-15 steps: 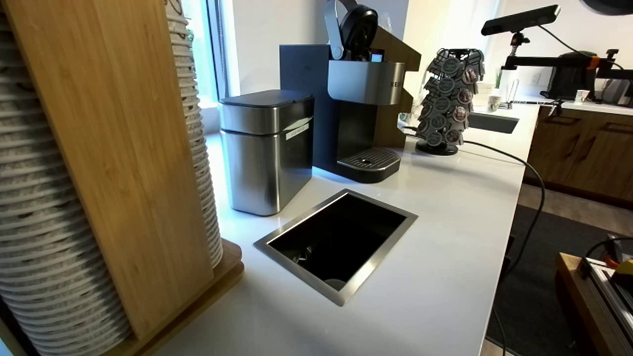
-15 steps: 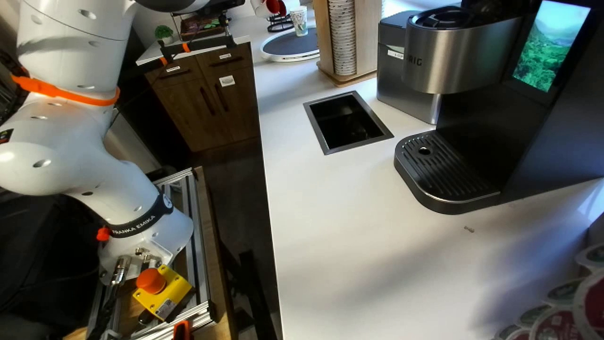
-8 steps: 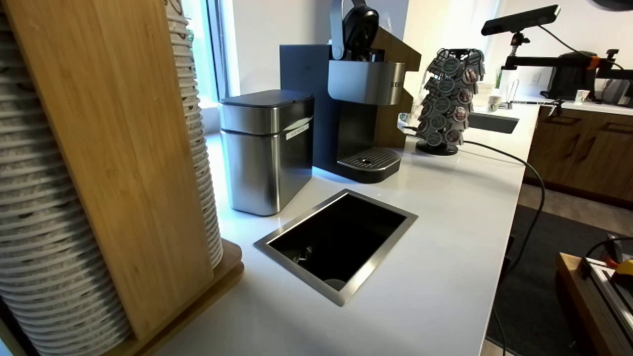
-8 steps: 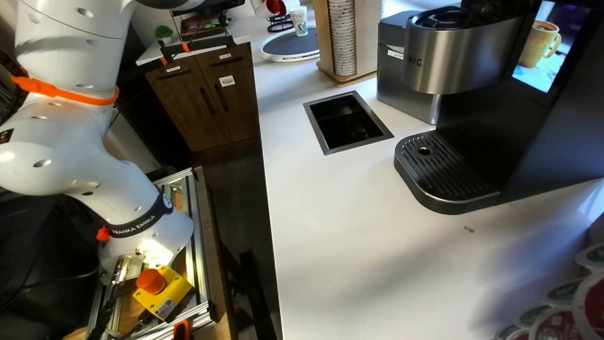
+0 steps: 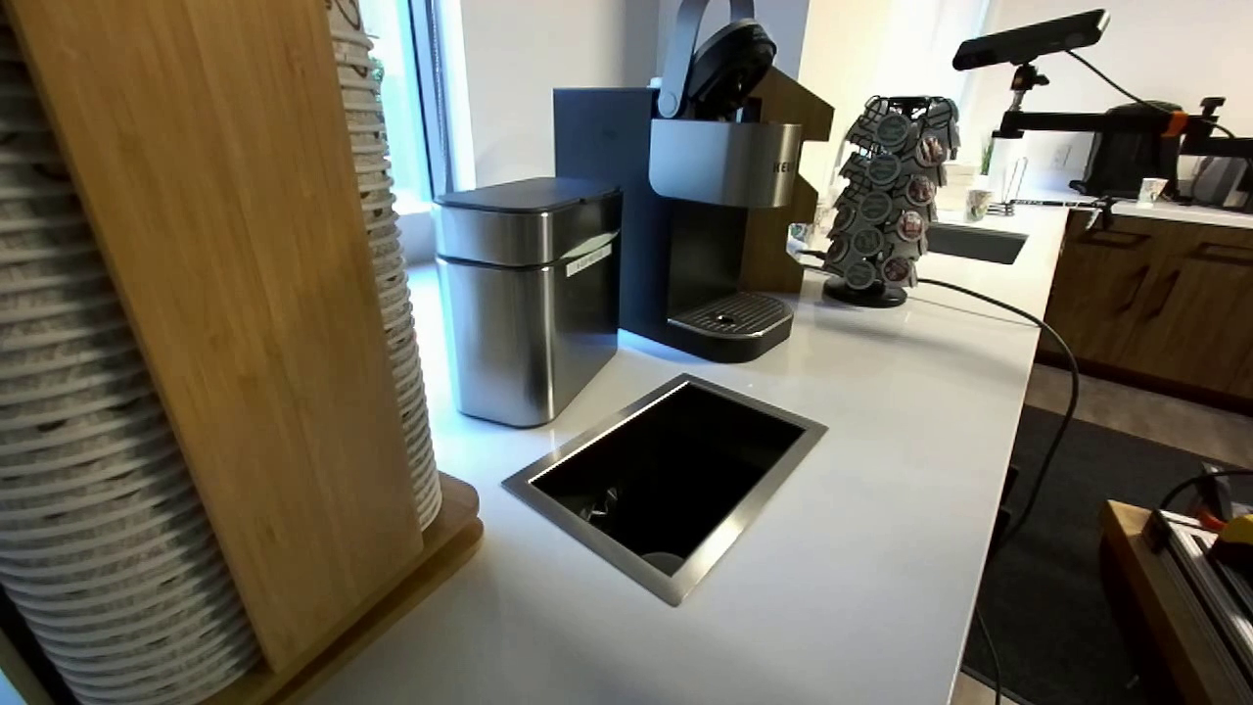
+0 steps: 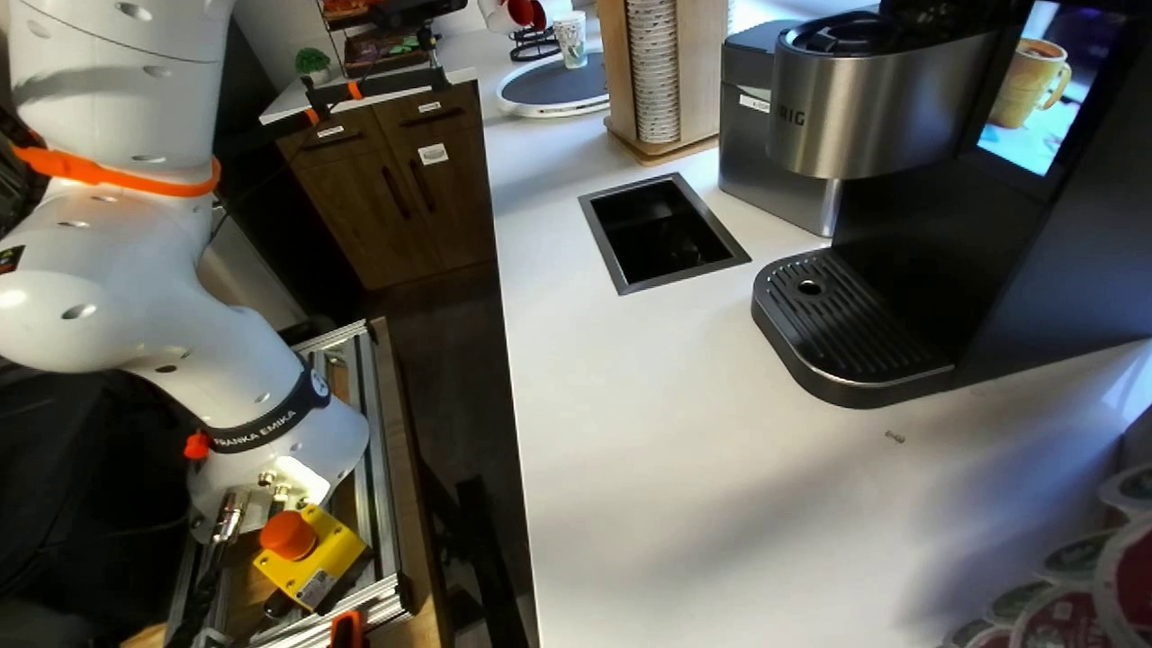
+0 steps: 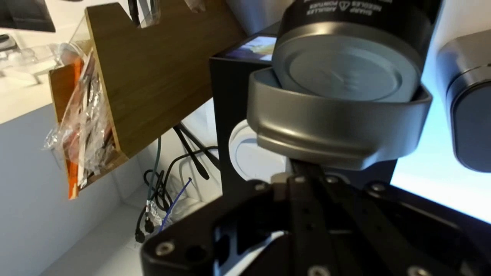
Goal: Close the top on the coffee maker
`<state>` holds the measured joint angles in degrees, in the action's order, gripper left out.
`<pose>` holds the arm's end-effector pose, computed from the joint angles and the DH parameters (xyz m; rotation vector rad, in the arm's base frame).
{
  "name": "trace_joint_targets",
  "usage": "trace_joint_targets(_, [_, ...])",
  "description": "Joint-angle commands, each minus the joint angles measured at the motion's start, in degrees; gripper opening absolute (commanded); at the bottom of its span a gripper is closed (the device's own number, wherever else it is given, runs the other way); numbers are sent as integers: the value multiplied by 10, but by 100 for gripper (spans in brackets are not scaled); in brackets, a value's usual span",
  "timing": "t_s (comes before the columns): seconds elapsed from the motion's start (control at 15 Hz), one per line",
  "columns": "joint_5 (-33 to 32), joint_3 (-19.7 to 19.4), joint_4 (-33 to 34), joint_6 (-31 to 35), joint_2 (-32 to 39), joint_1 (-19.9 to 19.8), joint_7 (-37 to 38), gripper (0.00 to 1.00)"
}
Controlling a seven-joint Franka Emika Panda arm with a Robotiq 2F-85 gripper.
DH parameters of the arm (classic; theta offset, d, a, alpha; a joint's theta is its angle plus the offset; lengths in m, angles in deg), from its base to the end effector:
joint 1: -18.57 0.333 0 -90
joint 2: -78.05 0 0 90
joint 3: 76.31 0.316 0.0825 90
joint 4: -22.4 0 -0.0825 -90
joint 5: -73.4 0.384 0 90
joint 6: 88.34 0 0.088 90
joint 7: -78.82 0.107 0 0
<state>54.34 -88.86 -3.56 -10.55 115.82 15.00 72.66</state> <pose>0.6543 -0.1474 0.7097 2.6288 -0.2984 0.2466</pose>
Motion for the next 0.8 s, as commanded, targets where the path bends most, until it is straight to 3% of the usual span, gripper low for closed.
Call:
trace_joint_targets(0.0, [21,10,-13,-55,-27,-21,2,0])
trace_joint_targets(0.73, [109,41,0,-215,-15,-93,37,0])
